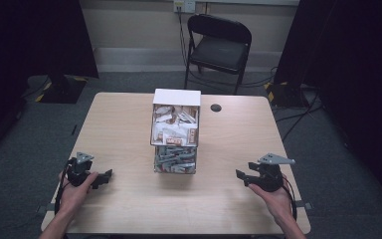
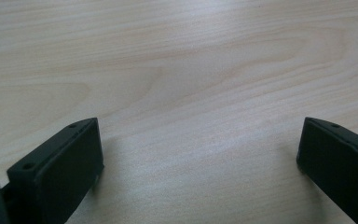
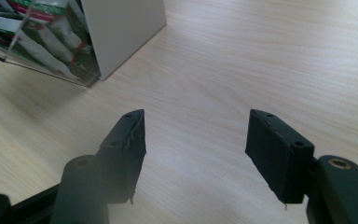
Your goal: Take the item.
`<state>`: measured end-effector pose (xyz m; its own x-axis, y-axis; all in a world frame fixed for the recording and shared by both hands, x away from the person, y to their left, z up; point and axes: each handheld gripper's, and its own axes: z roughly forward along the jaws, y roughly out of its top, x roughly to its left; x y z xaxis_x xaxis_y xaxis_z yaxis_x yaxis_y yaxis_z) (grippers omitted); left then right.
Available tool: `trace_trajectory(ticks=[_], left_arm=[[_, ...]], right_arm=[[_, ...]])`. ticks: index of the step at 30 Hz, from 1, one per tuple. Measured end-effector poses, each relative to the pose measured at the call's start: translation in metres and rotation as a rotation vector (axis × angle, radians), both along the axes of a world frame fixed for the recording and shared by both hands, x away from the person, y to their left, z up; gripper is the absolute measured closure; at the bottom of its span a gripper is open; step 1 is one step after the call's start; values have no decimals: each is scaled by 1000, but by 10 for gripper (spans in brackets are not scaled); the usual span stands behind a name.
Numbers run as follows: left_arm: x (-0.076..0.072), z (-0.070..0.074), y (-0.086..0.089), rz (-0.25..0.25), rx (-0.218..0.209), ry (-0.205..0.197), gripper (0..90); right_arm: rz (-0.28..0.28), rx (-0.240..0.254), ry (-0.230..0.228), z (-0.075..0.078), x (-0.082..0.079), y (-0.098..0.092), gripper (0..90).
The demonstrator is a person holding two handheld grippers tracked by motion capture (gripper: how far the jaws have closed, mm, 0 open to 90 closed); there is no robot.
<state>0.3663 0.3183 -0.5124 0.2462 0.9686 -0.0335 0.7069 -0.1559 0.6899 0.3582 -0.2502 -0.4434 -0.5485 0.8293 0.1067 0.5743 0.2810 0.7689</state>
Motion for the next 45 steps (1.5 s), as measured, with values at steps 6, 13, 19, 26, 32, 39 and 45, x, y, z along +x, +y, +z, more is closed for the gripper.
trace_trajectory(ticks=[6, 13, 19, 26, 32, 39, 45], left_arm=[[0, 0, 0, -3, 2, 1, 0], [0, 0, 0, 0, 0, 0, 0], [0, 0, 0, 0, 0, 0, 0], [0, 0, 0, 0, 0, 0, 0], [0, 0, 0, 0, 0, 0, 0], [0, 0, 0, 0, 0, 0, 0], [0, 0, 0, 0, 0, 0, 0]], right_arm=[[49, 19, -4, 8, -2, 10, 395], [97, 2, -26, 17, -1, 25, 422], [163, 14, -34, 20, -1, 47, 453], [215, 36, -40, 22, 0, 66, 487], [281, 32, -59, 29, -1, 87, 523], [337, 49, -62, 31, -2, 104, 573], [382, 67, -50, 30, 1, 119, 621]])
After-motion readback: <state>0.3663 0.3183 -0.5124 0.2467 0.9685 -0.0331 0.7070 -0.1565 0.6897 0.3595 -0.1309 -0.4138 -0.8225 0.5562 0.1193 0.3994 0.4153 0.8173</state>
